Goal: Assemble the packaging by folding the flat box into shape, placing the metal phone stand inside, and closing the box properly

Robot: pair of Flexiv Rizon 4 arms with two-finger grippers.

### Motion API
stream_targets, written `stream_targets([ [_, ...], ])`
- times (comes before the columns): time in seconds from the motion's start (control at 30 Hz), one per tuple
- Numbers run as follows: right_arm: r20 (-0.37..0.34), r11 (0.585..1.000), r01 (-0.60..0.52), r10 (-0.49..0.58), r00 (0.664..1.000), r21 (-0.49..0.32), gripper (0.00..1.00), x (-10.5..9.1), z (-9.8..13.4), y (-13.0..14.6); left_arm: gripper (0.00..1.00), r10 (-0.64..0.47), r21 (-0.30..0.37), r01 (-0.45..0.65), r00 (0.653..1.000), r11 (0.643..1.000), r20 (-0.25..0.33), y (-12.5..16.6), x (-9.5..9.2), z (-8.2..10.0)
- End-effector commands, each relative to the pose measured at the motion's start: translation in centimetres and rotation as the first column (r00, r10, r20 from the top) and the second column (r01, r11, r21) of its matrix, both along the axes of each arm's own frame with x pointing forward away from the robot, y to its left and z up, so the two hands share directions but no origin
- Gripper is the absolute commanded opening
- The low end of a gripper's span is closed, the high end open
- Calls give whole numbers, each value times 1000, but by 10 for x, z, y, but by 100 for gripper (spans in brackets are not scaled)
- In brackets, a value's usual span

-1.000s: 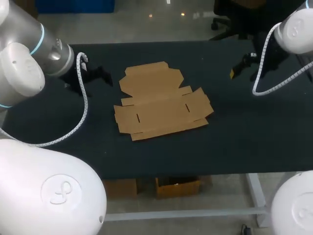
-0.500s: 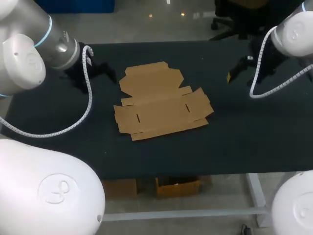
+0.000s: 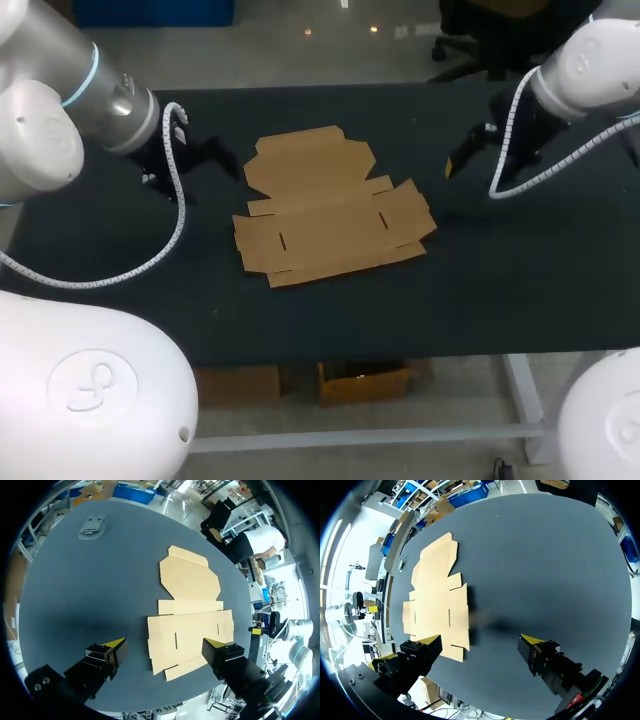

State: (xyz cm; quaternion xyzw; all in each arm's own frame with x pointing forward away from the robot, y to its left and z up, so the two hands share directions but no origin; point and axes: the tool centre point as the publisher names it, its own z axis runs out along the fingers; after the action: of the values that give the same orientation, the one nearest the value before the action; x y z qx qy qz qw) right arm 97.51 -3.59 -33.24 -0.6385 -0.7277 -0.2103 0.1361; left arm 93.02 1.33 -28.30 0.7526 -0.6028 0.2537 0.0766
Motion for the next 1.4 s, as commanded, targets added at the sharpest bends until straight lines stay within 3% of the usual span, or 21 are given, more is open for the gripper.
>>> stream_targets([
  [0.03,-50,1000,-7,8,999,17,100,4,-9,9,100,8,0,-8,1000,1000,2,1,-5,-2],
  [0.2,-109,1000,10,-8,994,22,100,-3,-17,19,100,13,-1,-13,1000,1000,-3,3,-8,-5],
  [0.4,-203,994,45,-25,979,96,100,-4,-34,31,100,8,-11,-8,1000,1000,-4,3,-11,-8],
  [0.6,-213,988,31,2,977,152,85,1,-43,41,100,5,-17,-5,1000,1000,-5,3,-13,-11],
  [0.7,-167,981,-11,44,985,195,69,5,-47,45,100,2,-17,-2,1000,1000,-4,4,-16,-12],
  [0.83,-96,972,-84,108,989,221,71,11,-47,52,100,0,-13,0,1000,1000,-5,6,-16,-13],
  [0.93,-60,970,-120,135,989,210,60,12,-46,57,100,1,-11,-1,1000,1000,-7,6,-17,-13],
  [1.03,-30,966,-163,172,985,202,60,14,-46,61,100,1,-9,-1,1000,1000,-9,6,-17,-14],
  [1.1,-13,961,-193,200,980,196,50,15,-46,62,100,1,-8,-1,1000,1000,-12,6,-16,-15],
  [1.4,-3,949,-263,267,964,174,49,25,-61,69,100,-7,-4,6,1000,1000,-20,3,-13,-18],
])
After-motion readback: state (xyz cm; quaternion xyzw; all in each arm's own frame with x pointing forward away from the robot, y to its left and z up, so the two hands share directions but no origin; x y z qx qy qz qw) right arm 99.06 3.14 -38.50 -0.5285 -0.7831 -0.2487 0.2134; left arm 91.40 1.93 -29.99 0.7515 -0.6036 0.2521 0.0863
